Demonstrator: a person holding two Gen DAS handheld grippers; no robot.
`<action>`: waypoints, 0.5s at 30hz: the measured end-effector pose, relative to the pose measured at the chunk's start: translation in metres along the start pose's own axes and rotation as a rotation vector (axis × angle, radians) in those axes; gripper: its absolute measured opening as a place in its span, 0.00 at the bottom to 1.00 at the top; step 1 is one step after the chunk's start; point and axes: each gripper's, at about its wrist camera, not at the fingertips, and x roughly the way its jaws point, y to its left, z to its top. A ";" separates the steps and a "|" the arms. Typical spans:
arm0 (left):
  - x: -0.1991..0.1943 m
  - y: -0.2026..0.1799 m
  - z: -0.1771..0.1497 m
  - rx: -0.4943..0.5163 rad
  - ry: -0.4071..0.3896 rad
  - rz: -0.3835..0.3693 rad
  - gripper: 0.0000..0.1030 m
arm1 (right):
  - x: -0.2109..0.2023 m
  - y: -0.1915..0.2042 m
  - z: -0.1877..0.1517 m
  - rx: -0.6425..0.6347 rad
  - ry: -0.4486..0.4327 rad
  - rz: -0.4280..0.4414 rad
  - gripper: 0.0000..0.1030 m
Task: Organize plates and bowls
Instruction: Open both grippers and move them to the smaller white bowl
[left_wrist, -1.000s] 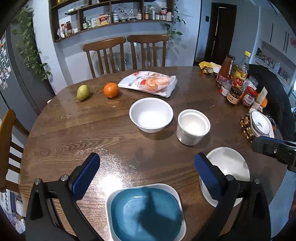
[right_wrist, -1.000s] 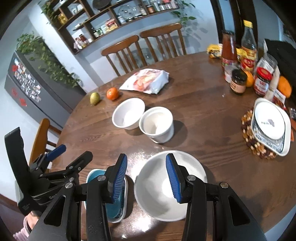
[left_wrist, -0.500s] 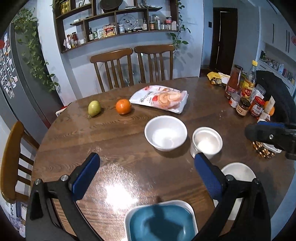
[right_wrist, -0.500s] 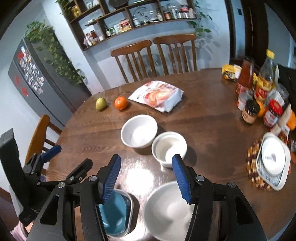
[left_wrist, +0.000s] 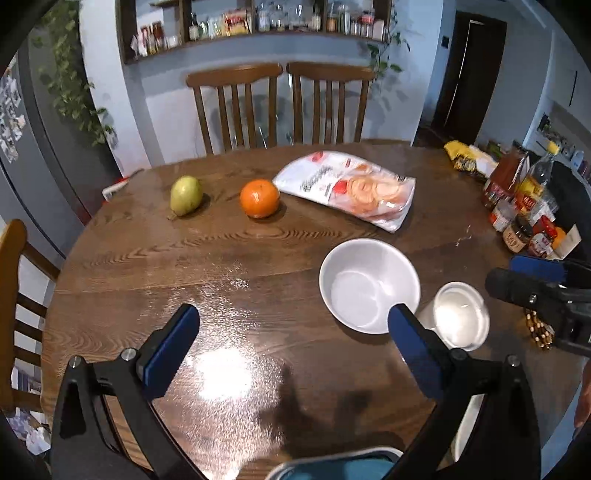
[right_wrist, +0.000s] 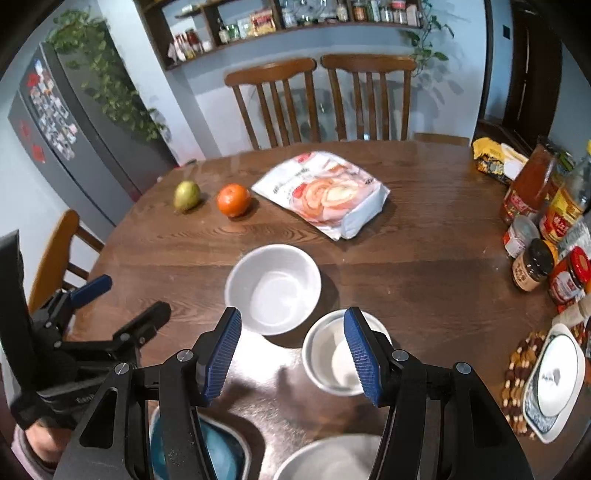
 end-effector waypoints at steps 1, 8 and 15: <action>0.006 0.000 0.000 -0.001 0.012 0.002 0.99 | 0.010 -0.001 0.002 -0.008 0.016 0.004 0.57; 0.060 -0.007 0.000 -0.012 0.125 -0.041 0.99 | 0.068 -0.009 0.018 -0.033 0.115 0.000 0.57; 0.088 -0.017 -0.001 -0.006 0.162 -0.016 0.95 | 0.106 -0.018 0.028 -0.013 0.160 0.019 0.56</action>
